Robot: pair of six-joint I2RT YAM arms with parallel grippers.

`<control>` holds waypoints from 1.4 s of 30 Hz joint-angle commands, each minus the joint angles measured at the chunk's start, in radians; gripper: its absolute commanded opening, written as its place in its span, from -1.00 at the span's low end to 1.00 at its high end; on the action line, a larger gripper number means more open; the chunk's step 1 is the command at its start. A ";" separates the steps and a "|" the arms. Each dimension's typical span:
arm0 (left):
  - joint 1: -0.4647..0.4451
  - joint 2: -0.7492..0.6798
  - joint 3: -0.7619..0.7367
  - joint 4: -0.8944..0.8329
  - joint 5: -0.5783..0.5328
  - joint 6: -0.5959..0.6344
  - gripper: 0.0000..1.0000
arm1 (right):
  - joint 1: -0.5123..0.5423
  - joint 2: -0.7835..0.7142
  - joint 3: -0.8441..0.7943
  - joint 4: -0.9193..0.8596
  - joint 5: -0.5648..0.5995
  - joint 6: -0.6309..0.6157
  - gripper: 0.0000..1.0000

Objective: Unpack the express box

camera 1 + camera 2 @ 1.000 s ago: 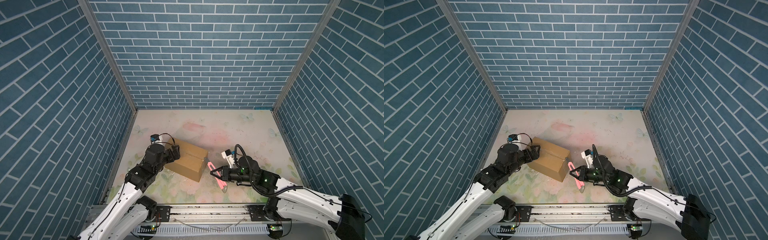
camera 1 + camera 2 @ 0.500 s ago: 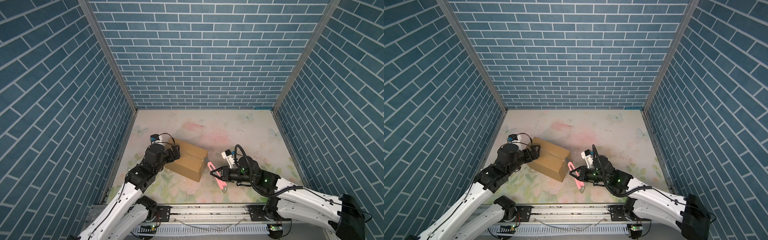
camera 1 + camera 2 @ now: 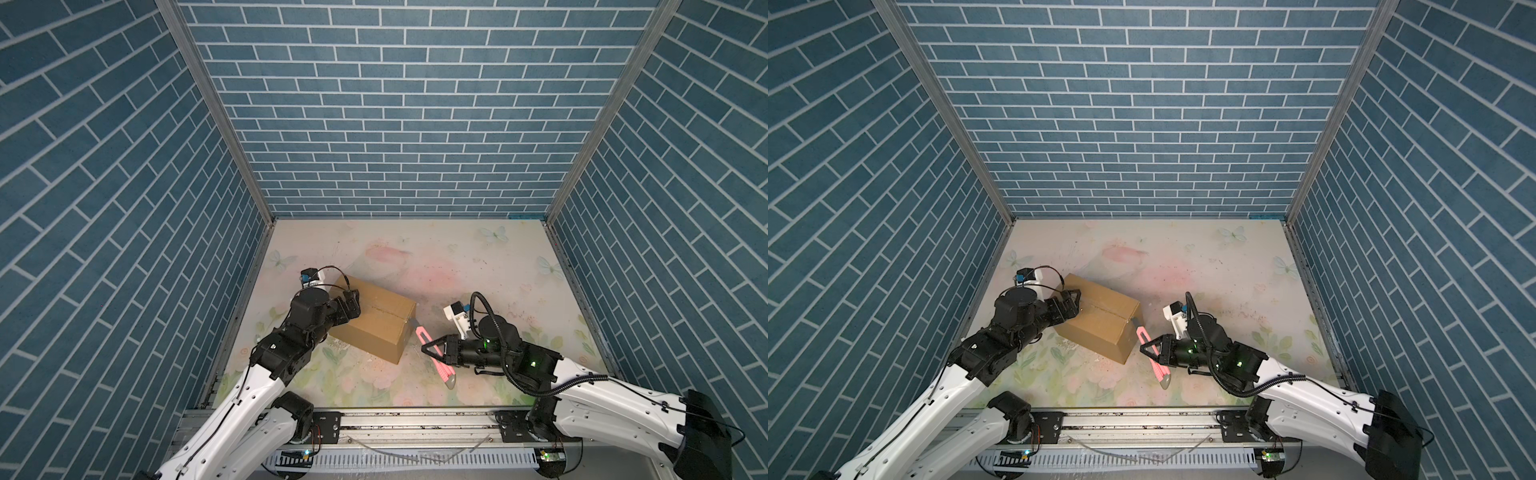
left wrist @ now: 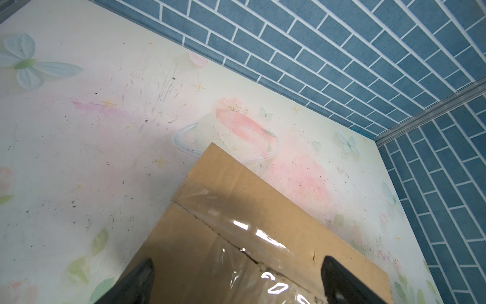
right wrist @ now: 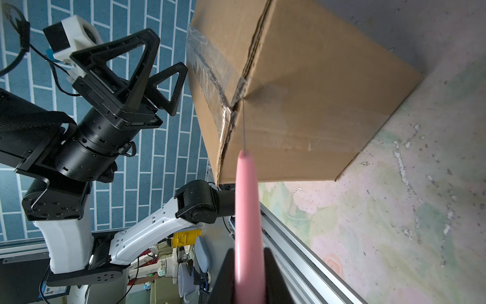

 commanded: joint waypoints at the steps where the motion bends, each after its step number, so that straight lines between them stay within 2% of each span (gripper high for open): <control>1: 0.006 -0.005 -0.008 0.001 0.004 -0.003 0.99 | 0.006 0.006 -0.017 0.039 -0.010 0.027 -1.00; 12: 0.006 -0.012 -0.026 0.017 0.012 -0.018 0.99 | 0.021 0.032 -0.009 0.067 -0.020 0.024 -1.00; 22: 0.005 -0.012 -0.032 0.034 0.014 -0.032 0.99 | 0.035 0.087 -0.020 0.194 -0.066 0.038 -1.00; 26: 0.006 -0.018 -0.031 0.033 0.015 -0.038 0.99 | 0.036 0.075 -0.028 0.188 -0.060 0.042 -1.00; 30: 0.006 -0.056 0.008 -0.067 0.005 -0.042 0.99 | 0.035 0.068 -0.032 0.173 -0.050 0.041 -1.00; 34: 0.005 -0.101 0.088 -0.271 -0.007 -0.054 0.99 | 0.034 0.070 -0.034 0.174 -0.047 0.040 -1.00; 37: 0.006 -0.166 0.102 -0.341 0.026 -0.098 0.99 | 0.035 0.078 -0.030 0.175 -0.051 0.040 -1.00; 39: -0.002 -0.199 0.066 -0.317 0.074 -0.155 0.99 | 0.035 0.086 -0.027 0.180 -0.055 0.040 -1.00; 42: -0.082 -0.254 -0.012 -0.242 0.051 -0.266 0.99 | 0.034 0.097 -0.023 0.187 -0.060 0.040 -1.00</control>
